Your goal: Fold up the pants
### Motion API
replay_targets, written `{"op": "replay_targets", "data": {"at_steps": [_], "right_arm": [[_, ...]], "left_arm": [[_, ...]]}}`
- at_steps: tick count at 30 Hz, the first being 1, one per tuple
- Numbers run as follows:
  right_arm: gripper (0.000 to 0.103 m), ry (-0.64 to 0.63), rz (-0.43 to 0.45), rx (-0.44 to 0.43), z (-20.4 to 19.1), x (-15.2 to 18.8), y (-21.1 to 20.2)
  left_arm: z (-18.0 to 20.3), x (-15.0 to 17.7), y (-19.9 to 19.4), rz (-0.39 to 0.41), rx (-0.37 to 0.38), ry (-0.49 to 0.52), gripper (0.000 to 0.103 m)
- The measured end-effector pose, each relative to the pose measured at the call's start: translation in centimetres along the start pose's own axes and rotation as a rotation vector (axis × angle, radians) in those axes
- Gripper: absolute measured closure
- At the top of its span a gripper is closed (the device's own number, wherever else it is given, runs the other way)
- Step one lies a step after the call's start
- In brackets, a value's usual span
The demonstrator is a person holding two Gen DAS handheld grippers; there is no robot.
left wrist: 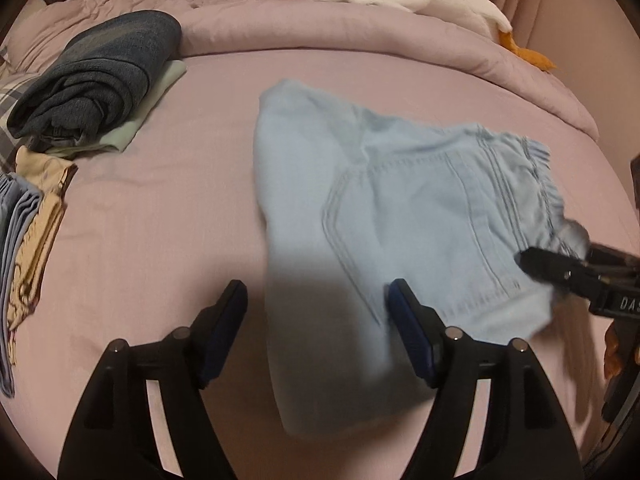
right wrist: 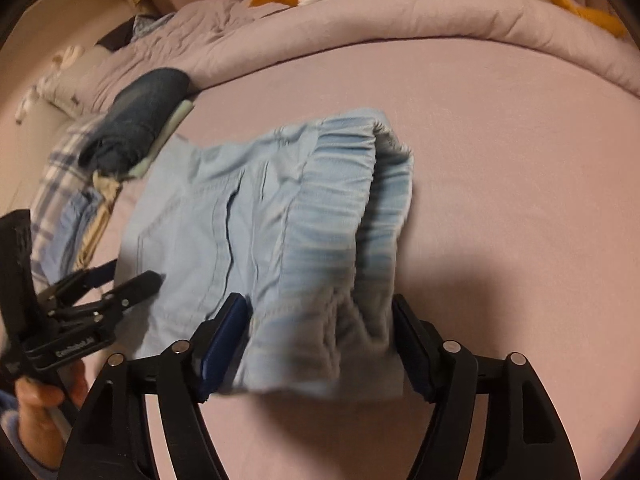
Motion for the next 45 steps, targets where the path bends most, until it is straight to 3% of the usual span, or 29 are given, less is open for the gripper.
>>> {"op": "replay_targets", "data": {"at_steps": [9, 29, 37, 42, 45], "right_arm": [[0.027, -0.008, 0.003, 0.037, 0.2, 0.9, -0.9], [0.026, 0.018, 0.005, 0.028, 0.1, 1.3, -0.9], [0.026, 0.047, 0.013, 0.031, 0.4, 2.0, -1.9], [0.026, 0.051, 0.017, 0.040, 0.3, 2.3, -2.8], [0.026, 0.024, 0.023, 0.050, -0.3, 2.6, -3.7]], "left_arm": [[0.2, 1.0, -0.2, -0.009, 0.004, -0.001, 0.025], [0.1, 1.2, -0.3, -0.010, -0.002, -0.049, 0.021], [0.0, 1.6, -1.5, -0.012, -0.025, -0.103, 0.014], [0.5, 1.7, -3.7, 0.025, -0.033, -0.109, 0.004], [0.5, 1.9, -4.8, 0.044, -0.050, -0.125, 0.003]]}}
Point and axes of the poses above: each gripper's, at about its wrist camera, not at the fingertips, and y roughly the way its jaws point, z to its right, x to its underside, the point moved 3 cm from there along y, roughly the way its jaws point, and after that the axes turned 1 degree about x, right-handed, at the moved point
